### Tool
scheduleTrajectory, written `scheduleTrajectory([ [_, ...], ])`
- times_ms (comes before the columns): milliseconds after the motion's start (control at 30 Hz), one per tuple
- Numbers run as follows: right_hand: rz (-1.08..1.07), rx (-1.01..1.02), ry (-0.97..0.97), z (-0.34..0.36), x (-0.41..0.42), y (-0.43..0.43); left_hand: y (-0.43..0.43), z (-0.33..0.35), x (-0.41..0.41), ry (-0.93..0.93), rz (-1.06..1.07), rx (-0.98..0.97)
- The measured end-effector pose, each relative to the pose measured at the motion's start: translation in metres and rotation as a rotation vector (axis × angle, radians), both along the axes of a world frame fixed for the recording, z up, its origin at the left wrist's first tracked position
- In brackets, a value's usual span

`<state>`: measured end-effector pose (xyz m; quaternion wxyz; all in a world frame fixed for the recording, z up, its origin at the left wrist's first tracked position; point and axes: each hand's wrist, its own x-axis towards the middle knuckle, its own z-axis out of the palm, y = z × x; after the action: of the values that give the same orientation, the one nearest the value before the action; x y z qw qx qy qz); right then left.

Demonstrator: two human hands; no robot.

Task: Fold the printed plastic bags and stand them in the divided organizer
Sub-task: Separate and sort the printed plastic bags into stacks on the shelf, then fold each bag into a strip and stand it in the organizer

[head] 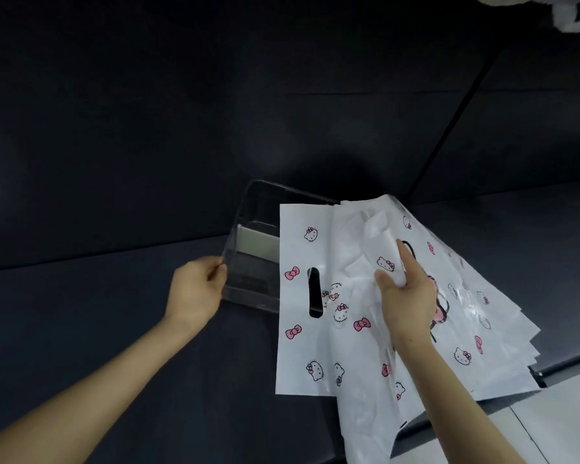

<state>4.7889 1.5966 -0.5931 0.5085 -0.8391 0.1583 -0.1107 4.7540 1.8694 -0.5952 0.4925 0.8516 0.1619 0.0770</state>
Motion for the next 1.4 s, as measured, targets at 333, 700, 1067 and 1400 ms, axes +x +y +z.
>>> scheduleTrajectory([
  [333,0.079,-0.076,-0.007,0.017,-0.024,0.031,0.058,-0.004,-0.054,0.071,0.277,-0.163],
  [700,0.592,-0.243,0.136,0.012,-0.052,0.072,0.089,-0.016,-0.08,0.216,0.257,-0.077],
  [1067,0.559,-1.006,-0.066,-0.038,-0.07,0.118,0.097,-0.014,-0.078,0.25,0.17,-0.103],
  [1400,0.377,-0.947,0.177,-0.063,-0.057,0.063,0.158,-0.014,-0.125,0.245,0.389,-0.169],
])
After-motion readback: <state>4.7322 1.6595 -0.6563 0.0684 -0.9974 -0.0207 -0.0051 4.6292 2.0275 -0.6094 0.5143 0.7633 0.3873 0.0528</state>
